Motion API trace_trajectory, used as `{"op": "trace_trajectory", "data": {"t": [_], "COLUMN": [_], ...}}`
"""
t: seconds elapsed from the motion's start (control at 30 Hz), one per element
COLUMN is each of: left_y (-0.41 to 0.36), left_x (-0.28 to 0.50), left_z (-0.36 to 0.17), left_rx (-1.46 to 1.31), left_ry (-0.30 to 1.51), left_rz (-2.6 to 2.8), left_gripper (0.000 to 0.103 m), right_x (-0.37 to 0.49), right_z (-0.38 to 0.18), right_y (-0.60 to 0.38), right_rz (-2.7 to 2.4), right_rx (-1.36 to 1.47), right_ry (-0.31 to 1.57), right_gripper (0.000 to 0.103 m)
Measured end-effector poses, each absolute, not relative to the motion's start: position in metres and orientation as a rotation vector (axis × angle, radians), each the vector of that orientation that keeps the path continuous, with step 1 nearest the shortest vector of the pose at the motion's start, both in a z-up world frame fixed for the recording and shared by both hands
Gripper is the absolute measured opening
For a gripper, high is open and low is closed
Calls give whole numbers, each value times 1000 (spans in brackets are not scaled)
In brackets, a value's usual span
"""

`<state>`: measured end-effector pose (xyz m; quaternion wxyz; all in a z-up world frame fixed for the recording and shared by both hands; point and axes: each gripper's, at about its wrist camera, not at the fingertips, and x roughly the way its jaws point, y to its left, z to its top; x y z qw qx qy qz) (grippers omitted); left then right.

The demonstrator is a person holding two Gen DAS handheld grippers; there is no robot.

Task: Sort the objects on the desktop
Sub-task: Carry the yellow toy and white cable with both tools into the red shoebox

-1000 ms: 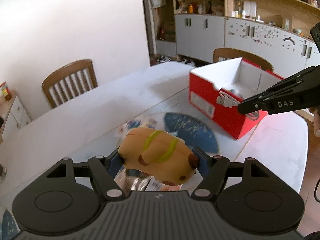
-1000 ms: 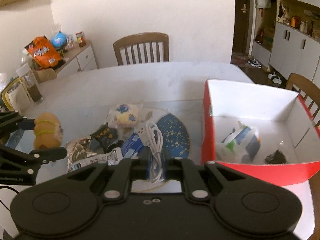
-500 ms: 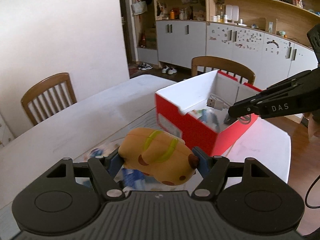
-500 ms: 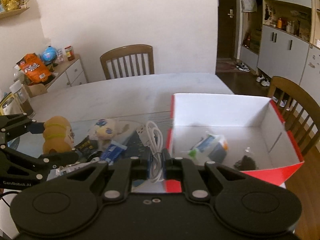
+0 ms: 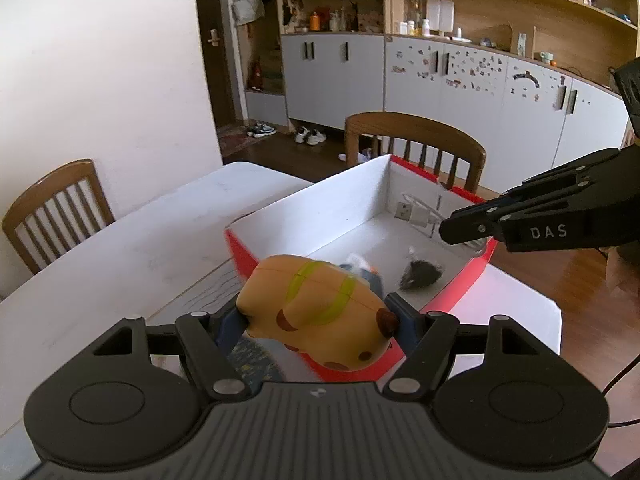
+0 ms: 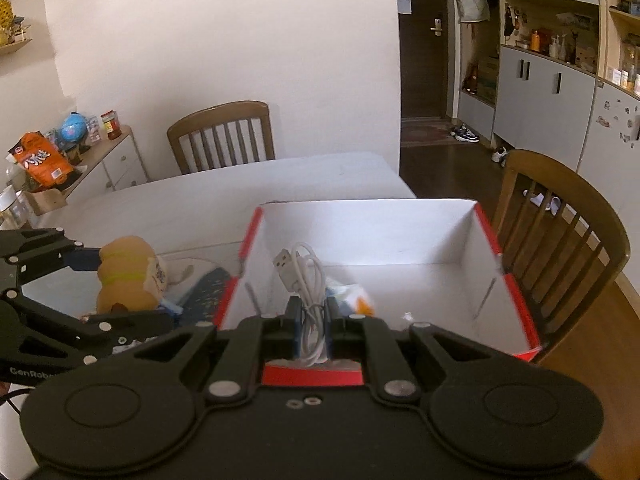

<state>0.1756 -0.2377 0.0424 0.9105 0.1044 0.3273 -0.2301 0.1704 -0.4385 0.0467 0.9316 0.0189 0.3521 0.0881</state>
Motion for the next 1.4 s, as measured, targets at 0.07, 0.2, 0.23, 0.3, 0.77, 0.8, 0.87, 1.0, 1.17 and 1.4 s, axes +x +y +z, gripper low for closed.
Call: {"op": "trace_trajectory", "data": {"t": [0.07, 0.2, 0.23, 0.3, 0.77, 0.8, 0.87, 1.0, 1.17, 1.4], "left_y": [-250, -271, -278, -289, -334, -336, -342, -351, -357, -363], "left_x": [183, 197, 202, 210, 274, 276, 283, 294, 311, 323], "left_z": [41, 38, 37, 34, 10, 8, 5, -2, -17, -34], "left_rx": [222, 238, 244, 258, 301, 308, 323, 363, 385, 410], "left_ry": [685, 713, 721, 737, 866, 872, 883, 897, 955, 996], "left_rz": [-482, -496, -500, -504, -542, -544, -558, -580, -605, -583], "left_gripper": [73, 73, 73, 73, 73, 73, 74, 74, 74, 74], "right_x": [174, 183, 186, 192, 241, 245, 253, 268, 286, 305], "right_z": [46, 42, 41, 37, 9, 7, 4, -5, -18, -40], "right_y": [-448, -466, -471, -478, -503, -504, -504, -505, -500, -493], "right_rz": [174, 157, 152, 149, 132, 135, 139, 157, 163, 157], "right_rx": [38, 39, 39, 42, -18, -26, -40, -40, -86, -140], "right_ry": [725, 741, 747, 762, 857, 861, 873, 910, 954, 1009], "right_gripper": [10, 11, 11, 11, 11, 11, 11, 11, 11, 11]}}
